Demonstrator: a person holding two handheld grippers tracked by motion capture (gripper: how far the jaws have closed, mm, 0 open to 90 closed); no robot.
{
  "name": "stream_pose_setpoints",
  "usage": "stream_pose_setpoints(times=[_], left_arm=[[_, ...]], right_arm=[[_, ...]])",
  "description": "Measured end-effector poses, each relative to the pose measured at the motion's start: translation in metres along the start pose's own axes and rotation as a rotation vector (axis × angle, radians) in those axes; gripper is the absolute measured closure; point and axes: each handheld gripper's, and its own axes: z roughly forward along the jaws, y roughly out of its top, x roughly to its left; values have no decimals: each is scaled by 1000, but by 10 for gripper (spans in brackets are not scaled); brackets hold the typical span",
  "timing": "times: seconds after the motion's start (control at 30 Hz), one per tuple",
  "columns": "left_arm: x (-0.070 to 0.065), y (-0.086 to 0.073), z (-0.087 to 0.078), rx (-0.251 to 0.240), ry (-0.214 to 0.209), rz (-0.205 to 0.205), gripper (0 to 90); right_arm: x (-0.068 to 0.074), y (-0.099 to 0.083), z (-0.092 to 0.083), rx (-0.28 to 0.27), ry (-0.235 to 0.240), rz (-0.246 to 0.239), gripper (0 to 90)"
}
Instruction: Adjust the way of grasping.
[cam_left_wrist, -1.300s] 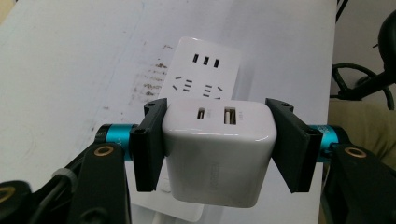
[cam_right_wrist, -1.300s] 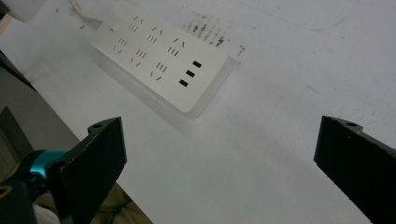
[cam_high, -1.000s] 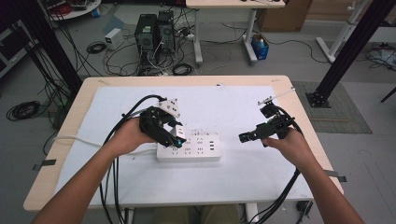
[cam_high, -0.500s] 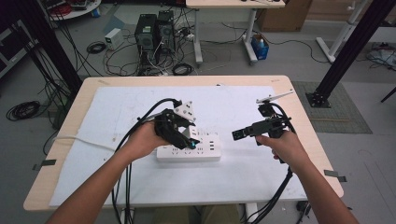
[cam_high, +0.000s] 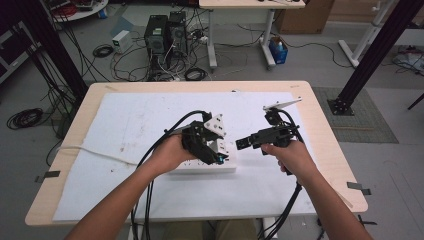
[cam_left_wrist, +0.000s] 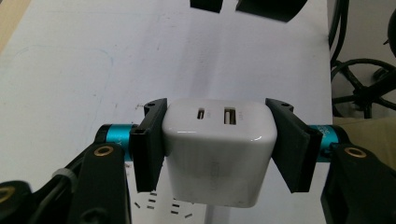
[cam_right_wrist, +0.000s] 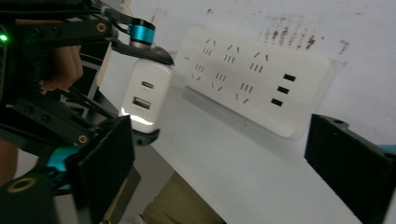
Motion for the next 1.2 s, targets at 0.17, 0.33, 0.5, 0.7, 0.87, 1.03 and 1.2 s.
stream_pose_setpoints(times=[0.17, 0.33, 0.5, 0.7, 0.87, 1.03, 1.2], left_arm=[[0, 2, 3, -2, 6, 1, 419], [-1, 5, 8, 5, 15, 10, 419], [-1, 8, 11, 1, 16, 18, 419], [-4, 11, 13, 3, 23, 29, 419], [-4, 12, 13, 5, 35, 36, 419], [-5, 12, 14, 5, 42, 41, 419], [-6, 13, 14, 4, 46, 47, 419]], right_arm=[[2, 2, 5, 7, 40, 6, 163], [6, 5, 13, 22, 50, 10, 163], [9, 7, 20, 38, 42, 15, 163], [15, 10, 32, 60, 32, 9, 174], [18, 12, 38, 71, 42, 23, 220], [20, 13, 42, 78, 41, 33, 274], [19, 14, 43, 71, 56, 58, 359]])
